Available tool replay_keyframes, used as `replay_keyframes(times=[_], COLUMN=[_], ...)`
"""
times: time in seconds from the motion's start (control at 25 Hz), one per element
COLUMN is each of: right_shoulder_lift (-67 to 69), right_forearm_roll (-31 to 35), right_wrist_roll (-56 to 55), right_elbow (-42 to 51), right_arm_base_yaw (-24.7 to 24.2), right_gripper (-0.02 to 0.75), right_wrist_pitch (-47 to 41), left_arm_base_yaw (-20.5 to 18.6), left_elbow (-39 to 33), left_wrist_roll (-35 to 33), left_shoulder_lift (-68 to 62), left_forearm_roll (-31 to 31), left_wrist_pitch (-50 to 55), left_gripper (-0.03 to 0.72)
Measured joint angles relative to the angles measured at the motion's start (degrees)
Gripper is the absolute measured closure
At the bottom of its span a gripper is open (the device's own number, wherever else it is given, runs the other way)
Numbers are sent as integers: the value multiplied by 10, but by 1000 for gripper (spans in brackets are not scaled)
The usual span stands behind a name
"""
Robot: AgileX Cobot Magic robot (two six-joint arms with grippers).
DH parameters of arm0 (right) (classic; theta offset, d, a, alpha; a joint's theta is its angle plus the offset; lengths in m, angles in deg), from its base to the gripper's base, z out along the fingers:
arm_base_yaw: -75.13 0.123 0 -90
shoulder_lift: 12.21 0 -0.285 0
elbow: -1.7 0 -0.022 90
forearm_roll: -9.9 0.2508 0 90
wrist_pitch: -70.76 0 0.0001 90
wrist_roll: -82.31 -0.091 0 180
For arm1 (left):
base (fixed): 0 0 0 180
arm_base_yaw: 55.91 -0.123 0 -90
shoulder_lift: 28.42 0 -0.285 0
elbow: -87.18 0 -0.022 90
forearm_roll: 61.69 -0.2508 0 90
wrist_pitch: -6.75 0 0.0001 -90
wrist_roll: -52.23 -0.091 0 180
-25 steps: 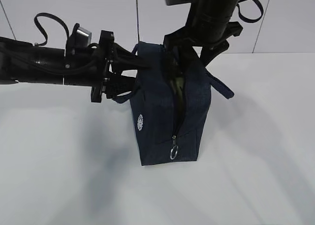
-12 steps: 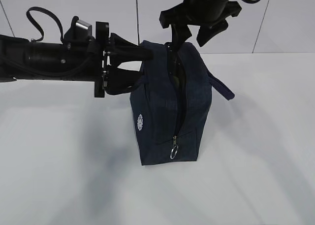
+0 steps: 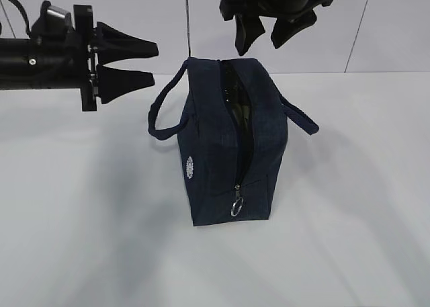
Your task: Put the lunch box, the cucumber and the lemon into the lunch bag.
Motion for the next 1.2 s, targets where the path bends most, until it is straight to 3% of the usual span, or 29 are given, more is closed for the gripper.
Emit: replay_keyframes(times=[0.2,0.32,0.6,0.84,1.2], right_shoulder_lift=[-2,-2,-3,-52,-194], right_forearm_roll=[-14,-33,-15,17,48], right_wrist_roll=[0,0,-13,-14,-14], right_elbow=[0,0,0,41,189], right_arm_base_yaw=[0,0,-1,-1,-1], right_gripper=[260,261,261,261,261], right_wrist_pitch=[-1,-1,-1,-1,-1], left_arm_base_yaw=[-28,-42,-53,-53,-53], left_elbow=[0,0,0,0,0], left_wrist_roll=[8,9,81,224,367], left_shoulder_lift=[47,91,177,229,315], left_forearm_roll=[-18,-69,-272,-527,-752], left_wrist_pitch=[3,7,19,29,40], left_gripper=[363,441,477,477,478])
